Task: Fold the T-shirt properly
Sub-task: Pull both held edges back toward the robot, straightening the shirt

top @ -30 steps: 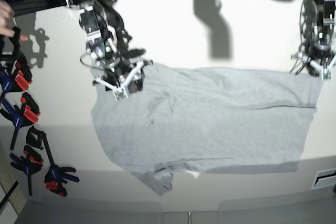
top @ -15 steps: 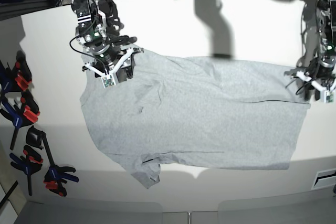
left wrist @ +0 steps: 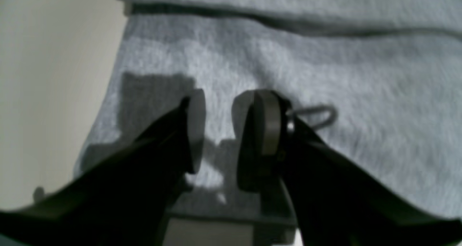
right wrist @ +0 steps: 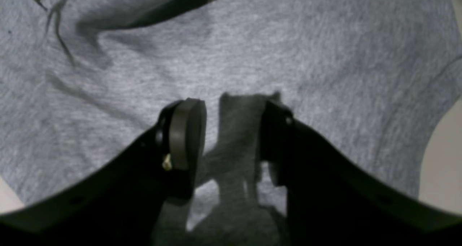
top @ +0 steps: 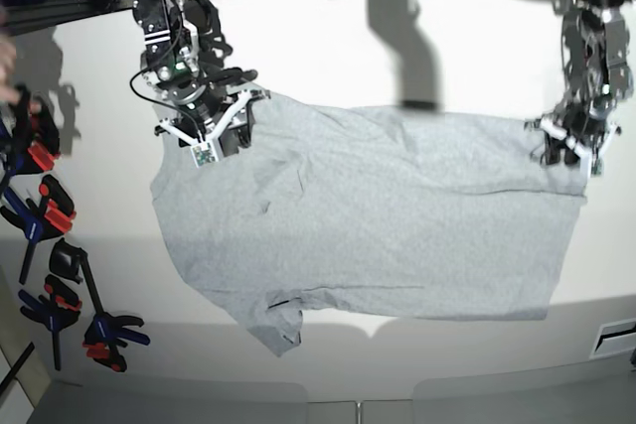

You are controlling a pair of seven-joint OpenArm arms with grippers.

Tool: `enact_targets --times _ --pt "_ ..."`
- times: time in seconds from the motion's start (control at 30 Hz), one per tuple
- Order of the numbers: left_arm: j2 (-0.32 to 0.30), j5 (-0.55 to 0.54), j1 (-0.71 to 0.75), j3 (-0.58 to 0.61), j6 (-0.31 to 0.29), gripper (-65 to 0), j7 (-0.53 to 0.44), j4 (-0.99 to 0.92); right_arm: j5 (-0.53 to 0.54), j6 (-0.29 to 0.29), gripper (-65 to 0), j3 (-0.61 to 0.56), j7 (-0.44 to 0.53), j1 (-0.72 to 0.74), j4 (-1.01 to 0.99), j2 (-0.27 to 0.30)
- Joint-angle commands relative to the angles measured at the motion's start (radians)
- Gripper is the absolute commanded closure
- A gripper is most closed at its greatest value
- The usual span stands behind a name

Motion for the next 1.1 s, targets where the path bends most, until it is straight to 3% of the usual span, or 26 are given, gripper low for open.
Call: enact_targets --times 0.0,0.4,0.67,0.73,0.9,1.07 --pt "-0.020 0.019 0.039 -0.002 0.008 -20.2 0.074 0.007 -0.051 0.014 -27.3 -0.003 -0.147 -0.037 -0.015 0.016" --pt "-0.024 0.018 0.355 -0.005 0.021 -20.1 0.077 0.082 -0.051 0.015 -27.3 -0.003 -0.147 -0.180 0.059 0.080" --pt "0.004 0.019 0.641 -0.006 0.155 -20.2 0.091 0.341 -0.055 0.013 -27.3 -0.003 -0.171 -0.245 0.165 0.157" --pt "0.021 0.027 0.689 -0.006 0.159 -20.2 0.091 0.395 -0.055 0.013 -27.3 -0.002 -0.187 -0.245 0.166 0.169" --pt "0.068 0.095 0.735 -0.006 0.167 -20.2 0.092 0.473 -0.056 0.013 -27.3 -0.002 -0.229 -0.246 0.166 0.181" --pt "0.073 0.126 0.742 -0.011 0.229 -20.2 0.126 0.489 -0.109 0.012 -27.3 -0.002 -0.275 -0.259 0.166 0.192"
